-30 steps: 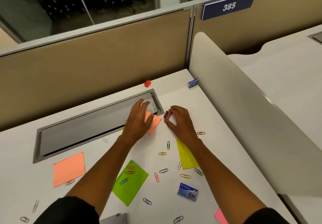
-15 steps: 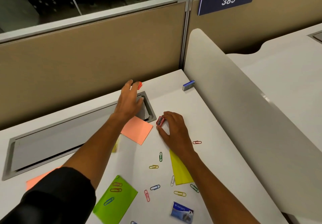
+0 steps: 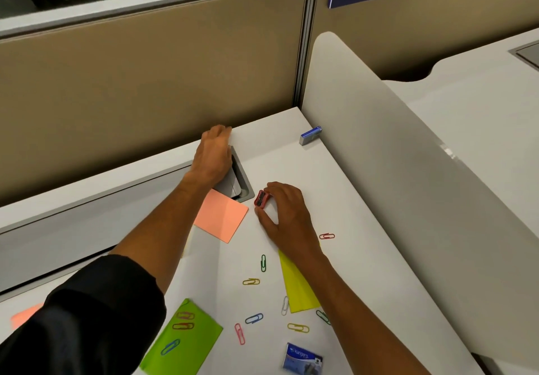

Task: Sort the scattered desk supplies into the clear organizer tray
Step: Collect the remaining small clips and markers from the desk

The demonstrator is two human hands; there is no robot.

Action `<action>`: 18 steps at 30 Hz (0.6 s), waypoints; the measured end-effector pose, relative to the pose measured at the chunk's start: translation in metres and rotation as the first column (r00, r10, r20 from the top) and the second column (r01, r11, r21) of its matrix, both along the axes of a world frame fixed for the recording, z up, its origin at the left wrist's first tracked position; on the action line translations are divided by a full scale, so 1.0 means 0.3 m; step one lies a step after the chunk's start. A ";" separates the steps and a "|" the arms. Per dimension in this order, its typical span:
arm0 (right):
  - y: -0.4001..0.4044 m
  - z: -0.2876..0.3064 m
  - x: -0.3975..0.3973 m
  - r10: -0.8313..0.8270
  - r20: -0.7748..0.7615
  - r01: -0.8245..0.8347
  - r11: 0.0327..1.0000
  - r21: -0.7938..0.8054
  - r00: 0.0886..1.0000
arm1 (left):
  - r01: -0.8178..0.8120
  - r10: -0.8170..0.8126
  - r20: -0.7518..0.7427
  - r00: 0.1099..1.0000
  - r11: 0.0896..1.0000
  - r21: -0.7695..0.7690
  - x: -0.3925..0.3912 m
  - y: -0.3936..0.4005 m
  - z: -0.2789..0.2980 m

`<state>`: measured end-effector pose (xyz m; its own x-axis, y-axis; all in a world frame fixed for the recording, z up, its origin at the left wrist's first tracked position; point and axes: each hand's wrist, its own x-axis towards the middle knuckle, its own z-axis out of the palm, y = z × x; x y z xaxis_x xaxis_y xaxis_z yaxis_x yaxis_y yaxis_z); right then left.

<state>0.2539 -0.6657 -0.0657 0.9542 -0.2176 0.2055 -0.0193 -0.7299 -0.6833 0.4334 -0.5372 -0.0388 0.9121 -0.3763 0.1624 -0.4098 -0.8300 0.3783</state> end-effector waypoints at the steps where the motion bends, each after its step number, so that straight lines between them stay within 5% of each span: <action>1: 0.000 0.000 0.000 -0.001 -0.004 0.001 1.000 -0.001 1.000 | 0.005 -0.005 0.024 1.000 1.000 0.001 -0.003 0.004 -0.004; 11: -0.001 0.004 -0.004 0.000 -0.057 0.001 1.000 0.014 0.998 | -0.153 0.153 -0.004 0.988 0.980 -0.127 -0.029 0.069 0.005; 18: -0.002 -0.001 -0.001 -0.006 -0.071 0.008 1.000 0.026 0.997 | -0.128 0.119 -0.072 0.990 0.982 -0.136 -0.062 0.067 0.038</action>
<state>0.2535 -0.6662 -0.0660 0.9644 -0.2291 0.1318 -0.0734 -0.7111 -0.6992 0.4148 -0.5170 -0.0274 0.9603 -0.2377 0.1460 -0.2789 -0.8099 0.5161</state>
